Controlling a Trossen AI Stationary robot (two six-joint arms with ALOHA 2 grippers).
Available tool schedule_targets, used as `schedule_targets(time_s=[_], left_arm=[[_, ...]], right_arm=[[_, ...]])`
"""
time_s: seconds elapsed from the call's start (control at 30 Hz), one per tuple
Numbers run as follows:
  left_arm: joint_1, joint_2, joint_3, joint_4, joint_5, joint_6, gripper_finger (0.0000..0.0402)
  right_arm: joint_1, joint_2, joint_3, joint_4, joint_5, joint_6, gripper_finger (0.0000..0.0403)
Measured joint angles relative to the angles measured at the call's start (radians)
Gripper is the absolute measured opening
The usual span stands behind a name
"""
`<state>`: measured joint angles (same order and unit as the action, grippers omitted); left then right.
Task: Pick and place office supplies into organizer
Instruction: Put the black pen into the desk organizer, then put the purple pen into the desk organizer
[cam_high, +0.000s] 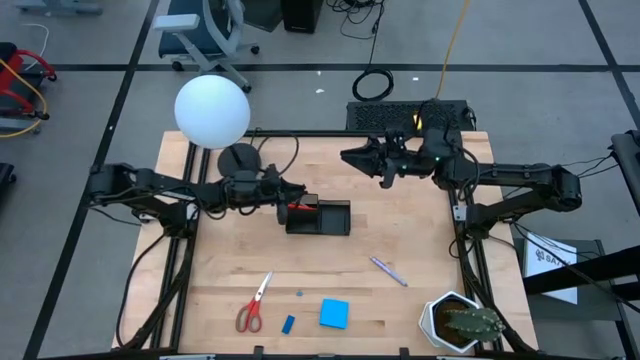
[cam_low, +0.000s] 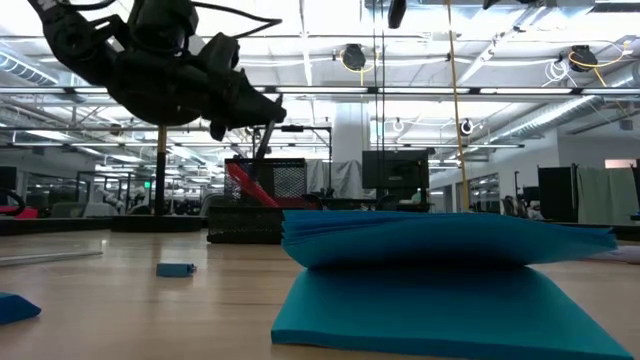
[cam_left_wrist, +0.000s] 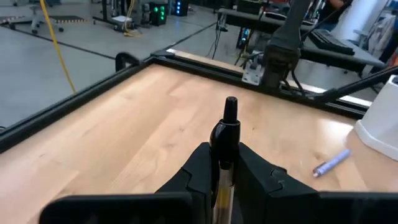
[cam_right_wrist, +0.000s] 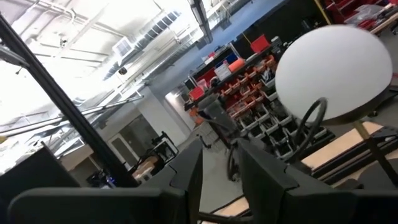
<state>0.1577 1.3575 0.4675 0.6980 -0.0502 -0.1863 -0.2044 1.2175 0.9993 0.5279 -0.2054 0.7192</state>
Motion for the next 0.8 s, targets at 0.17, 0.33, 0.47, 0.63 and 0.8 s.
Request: schedule_targets(time_s=[0.17,0.33,0.47,0.63,0.8], left_arm=[[0.0,0.027,0.0,0.003,0.011,0.007,0.0045],[-0.001,0.049,0.0,0.0,0.048,0.005,0.0045],[-0.002,0.05,0.0,-0.033,0.049,0.005,0.0067],[-0.002,0.05,0.0,-0.048,0.05,-0.006,0.0139],[-0.002,0.05,0.0,-0.049,0.05,-0.023,0.0184]], right_arm=[[0.02,0.0,-0.001,-0.022,0.003,-0.001,0.0093],[0.03,0.001,-0.001,-0.048,0.028,-0.005,0.0093],[0.03,0.001,-0.001,-0.047,0.027,-0.002,0.0093],[0.03,0.001,-0.001,-0.047,0.027,-0.005,0.0093],[0.03,0.001,-0.001,-0.051,0.027,-0.009,0.0093]])
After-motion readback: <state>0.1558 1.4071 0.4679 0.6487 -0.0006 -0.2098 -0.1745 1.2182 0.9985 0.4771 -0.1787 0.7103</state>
